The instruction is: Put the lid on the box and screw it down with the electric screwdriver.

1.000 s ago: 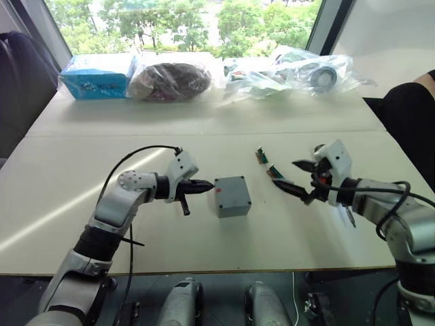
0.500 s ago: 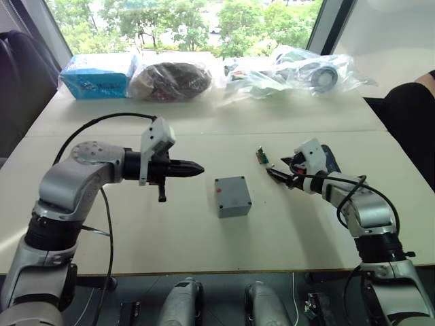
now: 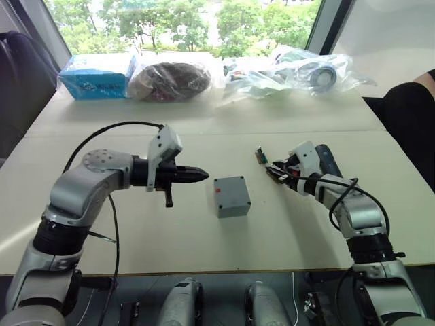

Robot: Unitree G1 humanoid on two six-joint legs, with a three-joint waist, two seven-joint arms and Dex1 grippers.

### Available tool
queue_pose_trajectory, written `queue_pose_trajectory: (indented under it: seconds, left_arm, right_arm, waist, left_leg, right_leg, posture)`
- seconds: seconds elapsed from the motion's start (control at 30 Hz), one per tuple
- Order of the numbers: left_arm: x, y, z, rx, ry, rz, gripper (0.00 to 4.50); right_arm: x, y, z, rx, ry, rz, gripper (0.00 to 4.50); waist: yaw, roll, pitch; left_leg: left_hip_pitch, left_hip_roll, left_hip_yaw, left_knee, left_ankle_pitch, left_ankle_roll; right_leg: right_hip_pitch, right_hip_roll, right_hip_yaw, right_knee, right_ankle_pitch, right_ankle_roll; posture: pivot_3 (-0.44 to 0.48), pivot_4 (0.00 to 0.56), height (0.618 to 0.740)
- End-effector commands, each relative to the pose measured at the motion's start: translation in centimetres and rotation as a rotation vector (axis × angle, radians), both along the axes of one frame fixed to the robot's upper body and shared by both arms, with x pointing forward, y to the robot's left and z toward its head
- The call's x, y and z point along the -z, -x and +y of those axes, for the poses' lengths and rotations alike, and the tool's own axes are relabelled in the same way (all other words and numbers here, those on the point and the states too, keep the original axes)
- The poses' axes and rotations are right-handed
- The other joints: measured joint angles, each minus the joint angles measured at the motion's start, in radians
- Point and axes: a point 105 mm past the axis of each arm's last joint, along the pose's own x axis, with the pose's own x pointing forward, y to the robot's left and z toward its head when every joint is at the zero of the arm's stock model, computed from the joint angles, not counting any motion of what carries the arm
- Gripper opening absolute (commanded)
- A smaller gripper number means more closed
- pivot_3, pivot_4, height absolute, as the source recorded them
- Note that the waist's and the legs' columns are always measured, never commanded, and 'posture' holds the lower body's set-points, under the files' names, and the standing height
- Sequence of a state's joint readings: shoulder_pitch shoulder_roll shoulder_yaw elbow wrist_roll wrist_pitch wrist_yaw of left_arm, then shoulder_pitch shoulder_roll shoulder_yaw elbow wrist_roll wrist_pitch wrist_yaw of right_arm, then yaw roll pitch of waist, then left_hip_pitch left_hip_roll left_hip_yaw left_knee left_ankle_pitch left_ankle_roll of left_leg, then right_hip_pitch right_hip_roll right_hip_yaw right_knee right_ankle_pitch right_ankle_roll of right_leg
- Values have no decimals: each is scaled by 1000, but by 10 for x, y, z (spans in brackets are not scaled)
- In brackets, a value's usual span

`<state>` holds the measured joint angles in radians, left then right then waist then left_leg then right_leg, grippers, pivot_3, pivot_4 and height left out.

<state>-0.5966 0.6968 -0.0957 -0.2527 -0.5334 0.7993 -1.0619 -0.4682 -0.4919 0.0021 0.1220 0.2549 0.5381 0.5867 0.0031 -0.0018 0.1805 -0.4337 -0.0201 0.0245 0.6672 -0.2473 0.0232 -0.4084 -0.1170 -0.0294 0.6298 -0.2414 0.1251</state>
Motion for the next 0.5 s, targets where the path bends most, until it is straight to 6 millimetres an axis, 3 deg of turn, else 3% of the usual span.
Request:
queue_pose_trajectory:
  seconds: [0.03, 0.27, 0.5]
  left_arm:
    - [-8, 5, -4, 25, 3, -44, 0]
    - [-8, 5, -4, 19, 5, -42, 0]
    - [-7, 4, -7, 25, 12, -40, 0]
  right_arm:
    - [-9, -2, -2, 12, -5, -46, 62]
    - [-14, 0, -8, 27, 2, -58, 62]
    - [-36, 5, -4, 33, -55, -125, 62]
  waist:
    - [0, 0, 0]
    - [0, 0, 0]
    - [0, 0, 0]
  left_leg:
    - [0, 0, 0, 0, 0, 0]
    - [0, 0, 0, 0, 0, 0]
    - [0, 0, 0, 0, 0, 0]
  right_leg:
    - [0, 0, 0, 0, 0, 0]
    - [0, 0, 0, 0, 0, 0]
    - [0, 0, 0, 0, 0, 0]
  posture:
    - [0, 150, 740]
    - [0, 150, 740]
    - [0, 150, 740]
